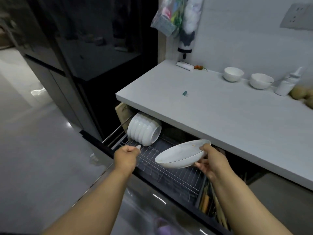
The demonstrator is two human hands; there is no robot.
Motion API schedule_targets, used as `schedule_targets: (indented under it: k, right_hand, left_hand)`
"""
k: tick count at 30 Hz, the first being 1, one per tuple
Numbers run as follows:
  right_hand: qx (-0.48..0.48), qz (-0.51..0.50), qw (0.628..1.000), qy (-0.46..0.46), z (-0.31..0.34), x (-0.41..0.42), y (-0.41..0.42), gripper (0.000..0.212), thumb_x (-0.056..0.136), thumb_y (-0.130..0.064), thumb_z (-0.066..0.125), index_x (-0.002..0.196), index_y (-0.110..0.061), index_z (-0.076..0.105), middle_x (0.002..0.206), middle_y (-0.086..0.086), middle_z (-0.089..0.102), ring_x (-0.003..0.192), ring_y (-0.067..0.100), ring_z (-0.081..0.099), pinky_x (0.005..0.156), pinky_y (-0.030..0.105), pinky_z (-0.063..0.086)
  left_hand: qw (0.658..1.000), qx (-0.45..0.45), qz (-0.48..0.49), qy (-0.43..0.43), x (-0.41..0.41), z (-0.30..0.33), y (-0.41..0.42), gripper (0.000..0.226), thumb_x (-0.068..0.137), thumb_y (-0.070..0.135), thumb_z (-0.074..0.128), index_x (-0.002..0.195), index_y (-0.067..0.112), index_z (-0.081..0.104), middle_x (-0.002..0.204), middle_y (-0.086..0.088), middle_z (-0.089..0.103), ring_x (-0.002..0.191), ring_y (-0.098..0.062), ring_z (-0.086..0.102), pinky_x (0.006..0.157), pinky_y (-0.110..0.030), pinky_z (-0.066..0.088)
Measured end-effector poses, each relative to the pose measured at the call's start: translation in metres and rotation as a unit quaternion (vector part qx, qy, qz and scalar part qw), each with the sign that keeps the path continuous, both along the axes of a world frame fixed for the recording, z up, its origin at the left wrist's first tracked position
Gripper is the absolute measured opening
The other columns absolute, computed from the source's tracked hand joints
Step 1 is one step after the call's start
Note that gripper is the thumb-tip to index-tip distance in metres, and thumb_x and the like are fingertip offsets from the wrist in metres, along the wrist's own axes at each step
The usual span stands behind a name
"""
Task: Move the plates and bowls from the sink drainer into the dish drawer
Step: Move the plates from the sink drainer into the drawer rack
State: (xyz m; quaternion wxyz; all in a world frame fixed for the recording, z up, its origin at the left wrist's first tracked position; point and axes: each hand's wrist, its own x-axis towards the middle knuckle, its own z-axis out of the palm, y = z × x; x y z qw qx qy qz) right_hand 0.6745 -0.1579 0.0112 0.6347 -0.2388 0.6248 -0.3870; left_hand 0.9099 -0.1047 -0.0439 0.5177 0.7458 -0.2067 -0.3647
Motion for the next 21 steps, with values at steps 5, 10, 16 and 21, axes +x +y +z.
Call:
schedule_targets:
  k: [5,10,16,21]
  right_hand:
    - [0.034,0.022,0.999,0.024,-0.036,0.034,-0.039,0.021,0.087,-0.011,0.056,0.104,0.0,0.052,0.077,0.015,0.055,0.06,0.023,0.056,0.037,0.021,0.051]
    - [0.047,0.036,0.997,0.057,-0.079,0.061,-0.078,0.008,0.085,-0.007,0.055,0.093,-0.004,0.056,0.078,0.013,0.056,0.06,0.021,0.055,0.039,0.022,0.051]
    - [0.049,0.062,0.993,0.09,-0.125,0.09,-0.118,0.035,0.084,-0.007,0.059,0.118,-0.005,0.056,0.101,0.018,0.064,0.066,0.025,0.063,0.04,0.024,0.053]
    - [0.057,0.089,0.989,0.101,-0.147,0.113,-0.143,0.041,0.085,-0.009,0.059,0.124,-0.01,0.048,0.105,0.012,0.06,0.067,0.025,0.065,0.053,0.035,0.06]
  left_hand:
    - [0.995,0.04,-0.022,-0.083,0.035,-0.014,-0.015,0.018,0.09,0.016,0.062,0.073,0.012,0.065,0.082,-0.009,0.072,0.078,-0.022,0.065,0.067,-0.026,0.047]
    - [0.962,0.089,-0.116,-0.232,0.061,-0.031,-0.035,0.036,0.093,0.033,0.057,0.066,0.009,0.053,0.062,0.0,0.055,0.061,-0.019,0.052,0.06,-0.029,0.041]
    - [0.827,0.186,-0.273,-0.454,0.071,-0.061,-0.067,0.054,0.099,0.048,0.028,0.147,0.023,0.031,0.154,-0.002,0.03,0.145,-0.021,0.019,0.121,-0.043,0.005]
    - [0.744,0.222,-0.356,-0.519,0.073,-0.077,-0.078,0.078,0.081,0.065,-0.019,0.149,0.027,-0.016,0.159,0.0,-0.018,0.142,-0.013,-0.027,0.113,-0.044,-0.024]
